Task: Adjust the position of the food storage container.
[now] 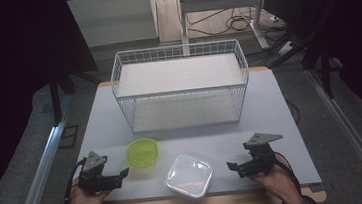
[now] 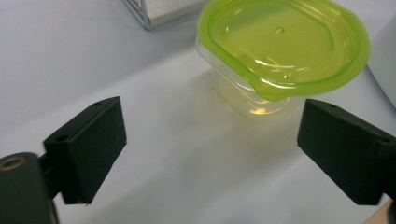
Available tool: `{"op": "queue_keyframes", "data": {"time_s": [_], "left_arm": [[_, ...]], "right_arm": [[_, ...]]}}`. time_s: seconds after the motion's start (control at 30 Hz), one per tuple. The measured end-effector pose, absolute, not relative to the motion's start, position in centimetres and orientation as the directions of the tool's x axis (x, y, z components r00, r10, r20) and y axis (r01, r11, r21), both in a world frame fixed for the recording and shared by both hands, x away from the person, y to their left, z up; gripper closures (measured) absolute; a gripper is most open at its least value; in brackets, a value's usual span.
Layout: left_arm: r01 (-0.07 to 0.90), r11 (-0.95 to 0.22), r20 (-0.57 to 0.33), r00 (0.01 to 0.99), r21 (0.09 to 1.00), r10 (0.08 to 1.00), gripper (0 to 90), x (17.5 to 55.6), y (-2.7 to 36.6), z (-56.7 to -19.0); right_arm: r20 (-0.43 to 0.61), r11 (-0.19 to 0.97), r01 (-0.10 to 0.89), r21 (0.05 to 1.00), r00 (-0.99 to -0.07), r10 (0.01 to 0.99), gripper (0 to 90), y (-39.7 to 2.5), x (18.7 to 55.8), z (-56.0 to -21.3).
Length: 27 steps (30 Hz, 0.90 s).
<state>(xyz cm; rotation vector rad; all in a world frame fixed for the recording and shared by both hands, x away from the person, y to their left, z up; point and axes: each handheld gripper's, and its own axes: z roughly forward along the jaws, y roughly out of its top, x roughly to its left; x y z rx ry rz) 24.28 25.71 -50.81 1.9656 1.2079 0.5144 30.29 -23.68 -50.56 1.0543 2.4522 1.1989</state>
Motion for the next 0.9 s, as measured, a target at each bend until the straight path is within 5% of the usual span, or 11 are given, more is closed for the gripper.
{"op": "queue_keyframes", "data": {"time_s": [0.17,0.4,0.9], "left_arm": [[0.524,-0.254,-0.041,0.488,0.813,0.872,22.0,23.4,25.6,-48.9],[0.482,-0.297,-0.028,0.559,0.824,0.829,49.6,23.2,22.9,-47.3],[0.471,-0.336,-0.062,0.648,0.816,0.759,89.8,27.1,17.4,-46.7]], "right_arm": [[0.129,0.410,0.534,0.739,-0.710,0.693,7.6,-23.7,30.3,-50.6],[0.132,0.406,0.540,0.737,-0.704,0.698,11.5,-23.8,30.4,-50.5],[0.124,0.414,0.524,0.744,-0.718,0.685,12.6,-23.6,30.3,-50.3]]}}
